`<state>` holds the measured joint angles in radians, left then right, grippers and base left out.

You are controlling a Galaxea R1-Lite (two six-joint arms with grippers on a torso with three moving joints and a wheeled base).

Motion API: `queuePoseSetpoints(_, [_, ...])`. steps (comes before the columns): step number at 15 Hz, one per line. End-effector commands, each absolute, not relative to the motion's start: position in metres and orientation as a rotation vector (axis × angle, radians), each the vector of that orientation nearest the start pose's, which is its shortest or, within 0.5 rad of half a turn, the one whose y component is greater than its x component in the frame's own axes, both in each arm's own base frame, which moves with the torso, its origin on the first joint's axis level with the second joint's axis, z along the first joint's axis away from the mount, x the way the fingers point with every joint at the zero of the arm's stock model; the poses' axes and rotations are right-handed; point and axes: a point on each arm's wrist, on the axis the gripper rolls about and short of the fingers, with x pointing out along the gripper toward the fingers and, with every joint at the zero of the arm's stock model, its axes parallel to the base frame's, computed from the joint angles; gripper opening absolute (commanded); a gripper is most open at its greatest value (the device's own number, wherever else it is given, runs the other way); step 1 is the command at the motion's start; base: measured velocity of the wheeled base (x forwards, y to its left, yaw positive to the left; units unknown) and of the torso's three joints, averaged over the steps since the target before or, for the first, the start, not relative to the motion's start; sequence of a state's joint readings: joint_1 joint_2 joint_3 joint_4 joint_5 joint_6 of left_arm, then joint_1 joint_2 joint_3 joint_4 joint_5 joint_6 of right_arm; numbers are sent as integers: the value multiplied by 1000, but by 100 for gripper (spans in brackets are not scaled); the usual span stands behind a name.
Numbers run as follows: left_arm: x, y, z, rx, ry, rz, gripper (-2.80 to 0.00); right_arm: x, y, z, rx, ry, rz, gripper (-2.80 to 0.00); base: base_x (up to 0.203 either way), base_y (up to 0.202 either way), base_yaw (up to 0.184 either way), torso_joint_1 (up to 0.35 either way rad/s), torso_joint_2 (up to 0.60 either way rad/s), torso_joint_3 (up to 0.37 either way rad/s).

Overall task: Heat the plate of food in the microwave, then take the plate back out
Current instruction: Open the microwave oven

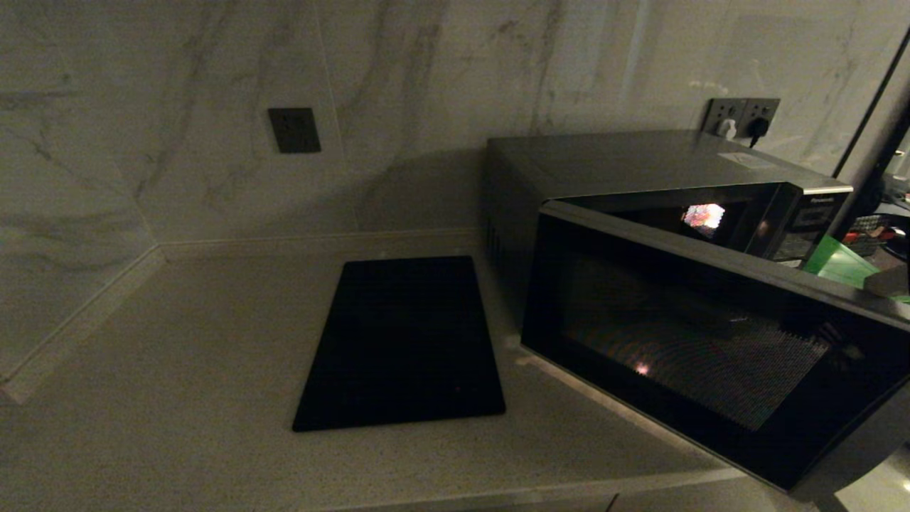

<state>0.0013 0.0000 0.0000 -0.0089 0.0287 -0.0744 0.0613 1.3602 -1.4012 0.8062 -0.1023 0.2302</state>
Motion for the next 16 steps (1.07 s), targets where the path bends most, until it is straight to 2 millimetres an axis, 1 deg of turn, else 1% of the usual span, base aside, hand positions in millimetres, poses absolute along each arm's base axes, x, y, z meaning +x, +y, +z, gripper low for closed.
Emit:
queuePoseSetpoints(1, [-23, 1, 76, -75, -9, 30, -280, 164, 17, 300, 138, 764, -77, -280, 0, 0, 0, 0, 0, 0])
queuePoseSetpoints(5, [-23, 1, 76, -75, -9, 30, -280, 146, 31, 295, 98, 772, 24, -280, 0, 0, 0, 0, 0, 0])
queuePoseSetpoints(7, [-23, 1, 76, -75, -9, 30, -280, 139, 35, 295, 87, 767, 59, -280, 0, 0, 0, 0, 0, 0])
queuePoseSetpoints(12, [-23, 1, 76, -75, -9, 30, -280, 133, 40, 298, 80, 751, 104, -280, 0, 0, 0, 0, 0, 0])
queuePoseSetpoints(14, [-23, 1, 76, -75, -9, 30, -280, 129, 50, 299, 55, 751, 187, -280, 0, 0, 0, 0, 0, 0])
queuePoseSetpoints(16, [-23, 1, 76, -75, -9, 30, -280, 120, 66, 299, 24, 761, 342, -280, 0, 0, 0, 0, 0, 0])
